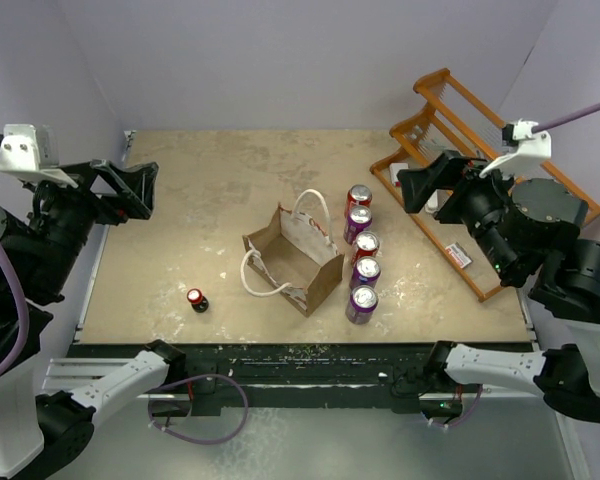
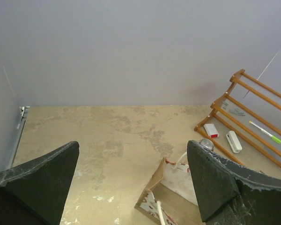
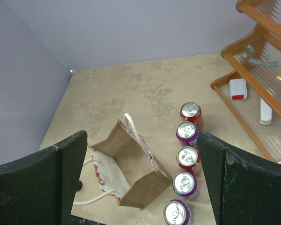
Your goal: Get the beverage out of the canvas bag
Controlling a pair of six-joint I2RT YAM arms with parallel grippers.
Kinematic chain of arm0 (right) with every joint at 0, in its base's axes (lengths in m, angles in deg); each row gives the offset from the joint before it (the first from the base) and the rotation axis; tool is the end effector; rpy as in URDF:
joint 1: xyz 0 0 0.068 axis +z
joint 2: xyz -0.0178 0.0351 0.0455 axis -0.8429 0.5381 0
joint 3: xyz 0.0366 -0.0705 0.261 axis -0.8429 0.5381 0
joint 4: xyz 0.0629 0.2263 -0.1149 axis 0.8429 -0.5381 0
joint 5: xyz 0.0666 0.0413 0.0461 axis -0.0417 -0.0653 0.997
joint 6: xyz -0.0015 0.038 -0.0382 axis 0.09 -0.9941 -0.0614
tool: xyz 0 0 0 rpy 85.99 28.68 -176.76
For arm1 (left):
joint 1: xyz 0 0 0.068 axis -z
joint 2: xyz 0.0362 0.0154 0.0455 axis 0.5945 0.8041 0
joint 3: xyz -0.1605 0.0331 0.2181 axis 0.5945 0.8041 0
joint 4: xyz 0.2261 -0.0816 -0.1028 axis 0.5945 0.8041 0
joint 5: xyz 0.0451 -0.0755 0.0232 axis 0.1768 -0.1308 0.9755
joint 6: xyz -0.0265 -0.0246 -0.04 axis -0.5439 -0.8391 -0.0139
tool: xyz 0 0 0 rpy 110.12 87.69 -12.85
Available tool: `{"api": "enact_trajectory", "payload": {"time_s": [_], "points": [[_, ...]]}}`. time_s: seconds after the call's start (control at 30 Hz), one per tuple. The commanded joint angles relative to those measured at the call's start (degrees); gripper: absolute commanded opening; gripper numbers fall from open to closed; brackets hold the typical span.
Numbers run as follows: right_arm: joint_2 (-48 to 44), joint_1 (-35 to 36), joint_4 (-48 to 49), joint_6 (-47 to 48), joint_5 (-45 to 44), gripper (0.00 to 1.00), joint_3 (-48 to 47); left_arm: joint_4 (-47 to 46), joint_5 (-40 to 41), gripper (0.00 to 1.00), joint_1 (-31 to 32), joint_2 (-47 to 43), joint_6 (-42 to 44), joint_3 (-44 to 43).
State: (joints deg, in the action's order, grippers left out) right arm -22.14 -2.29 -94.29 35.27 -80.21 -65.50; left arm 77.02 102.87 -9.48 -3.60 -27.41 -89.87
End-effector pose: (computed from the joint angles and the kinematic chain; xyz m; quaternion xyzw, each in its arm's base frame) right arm 0.0821 0.0757 0.5561 0.0914 0.7112 0.2371 0.6555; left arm 0.0531 -0.0157 0.5650 -0.0187 0.6843 -0.1522 0.7129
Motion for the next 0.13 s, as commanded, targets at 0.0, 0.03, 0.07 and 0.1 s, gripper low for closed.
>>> {"api": "enact_trajectory", "payload": {"time_s": [0.0,0.03,0.07,0.1], "points": [[-1.3,0.0,4.4,4.8,-0.3,1.00,0.0,-1.8,1.0,0.99,-0.1,-0.5,1.2,0.0],[-0.4,0.0,3.3,4.7,-0.8,1.00,-1.5,-1.8,1.0,0.99,-0.1,-0.5,1.2,0.0],[0.6,0.0,2.1,4.2,-1.6,1.00,-3.1,-1.9,0.9,0.99,-0.1,-0.4,1.3,0.0],[1.3,0.0,0.9,3.3,-2.2,1.00,-4.5,-1.8,0.8,0.99,-0.1,-0.5,1.2,0.1]]}}
